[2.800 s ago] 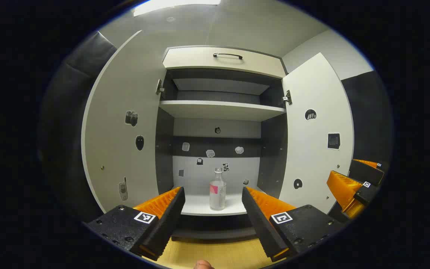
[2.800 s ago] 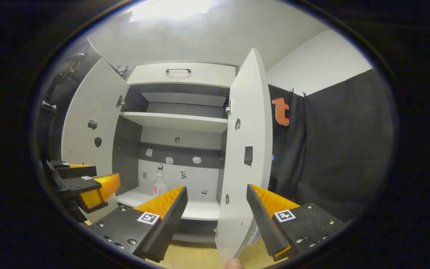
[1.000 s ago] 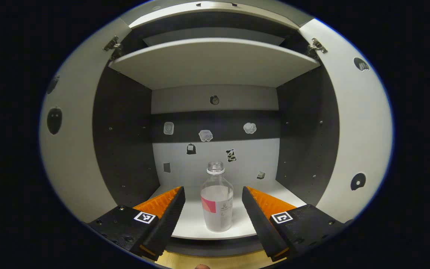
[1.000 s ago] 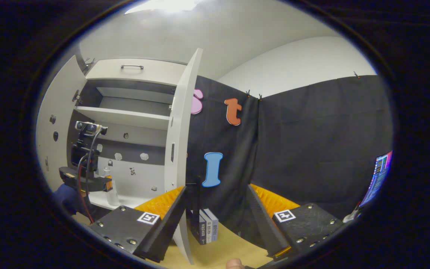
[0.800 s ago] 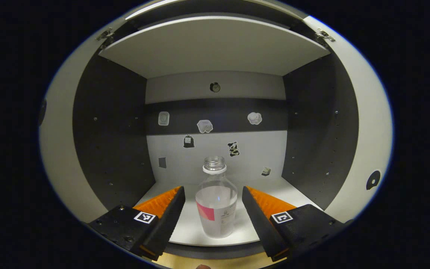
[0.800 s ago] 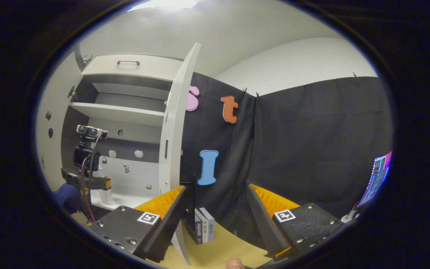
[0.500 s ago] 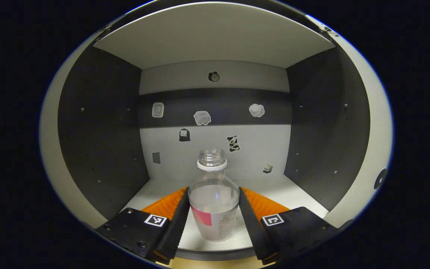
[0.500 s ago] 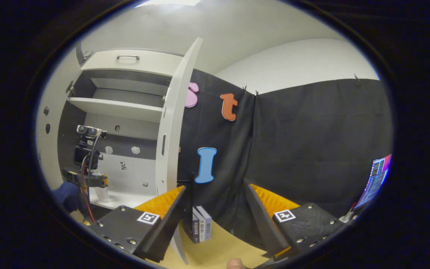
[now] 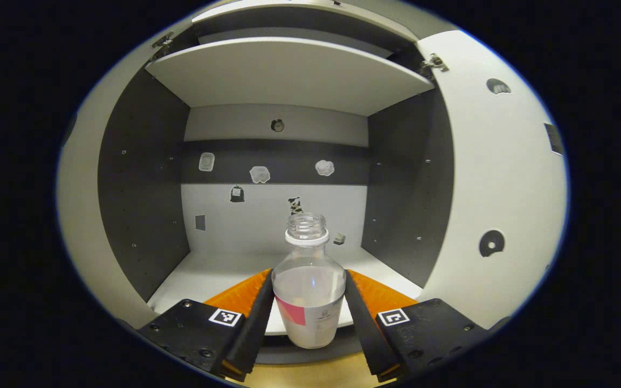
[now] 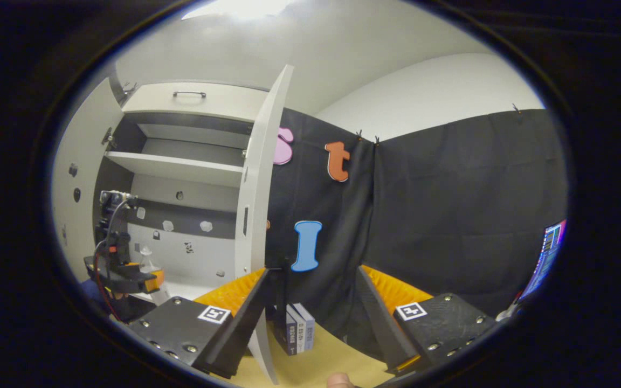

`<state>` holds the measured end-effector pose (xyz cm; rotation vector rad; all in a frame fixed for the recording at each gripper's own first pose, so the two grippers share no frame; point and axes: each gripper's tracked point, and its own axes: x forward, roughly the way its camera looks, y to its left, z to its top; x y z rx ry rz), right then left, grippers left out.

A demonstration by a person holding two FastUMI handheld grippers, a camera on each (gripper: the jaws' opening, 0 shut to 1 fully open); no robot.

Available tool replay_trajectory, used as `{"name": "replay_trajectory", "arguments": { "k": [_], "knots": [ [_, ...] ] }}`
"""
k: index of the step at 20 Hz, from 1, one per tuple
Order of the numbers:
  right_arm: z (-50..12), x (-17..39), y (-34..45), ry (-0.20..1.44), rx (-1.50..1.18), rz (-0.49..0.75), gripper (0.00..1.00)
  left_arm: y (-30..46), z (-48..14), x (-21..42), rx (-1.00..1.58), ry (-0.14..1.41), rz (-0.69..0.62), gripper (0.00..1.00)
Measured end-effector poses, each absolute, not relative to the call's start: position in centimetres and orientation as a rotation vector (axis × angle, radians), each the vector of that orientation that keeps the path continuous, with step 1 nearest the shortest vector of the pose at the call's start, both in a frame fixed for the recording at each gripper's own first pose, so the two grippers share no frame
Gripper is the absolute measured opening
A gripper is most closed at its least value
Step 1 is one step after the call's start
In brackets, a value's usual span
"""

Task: Grasp the bottle in the cabinet with the left hand and place it on the coaster, then close the right door with the right hand and the left door with the left hand.

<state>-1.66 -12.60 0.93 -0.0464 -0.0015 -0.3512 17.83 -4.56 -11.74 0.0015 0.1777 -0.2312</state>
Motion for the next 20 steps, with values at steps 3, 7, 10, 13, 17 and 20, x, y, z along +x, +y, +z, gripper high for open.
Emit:
{"name": "replay_trajectory", "arguments": {
  "k": [3,7,10,13,17,20],
  "knots": [
    [1.3,-2.5,-12.9,-0.011,-0.032,-0.337,0.93,-4.7,-12.7,14.4,0.008,0.171,-0.286,0.77],
    [1.7,-3.4,-13.0,-0.015,-0.021,-0.324,0.96,-5.4,-15.2,9.8,-0.007,0.196,-0.391,0.77],
    [2.3,-4.0,-13.0,-0.019,-0.005,-0.318,0.93,-6.7,-16.8,6.4,0.014,0.176,-0.503,0.77],
    [2.8,-4.6,-13.0,-0.029,0.017,-0.306,0.96,-8.8,-18.6,2.6,0.038,0.16,-0.634,0.77],
    [4.0,-5.4,-13.8,-0.049,0.024,-0.315,0.92,-10.3,-22.6,-2.4,0.017,0.227,-0.752,0.77],
    [4.6,-6.0,-14.4,-0.059,0.026,-0.324,0.92,-10.7,-25.6,-5.2,-0.027,0.278,-0.811,0.77]
  ]
}}
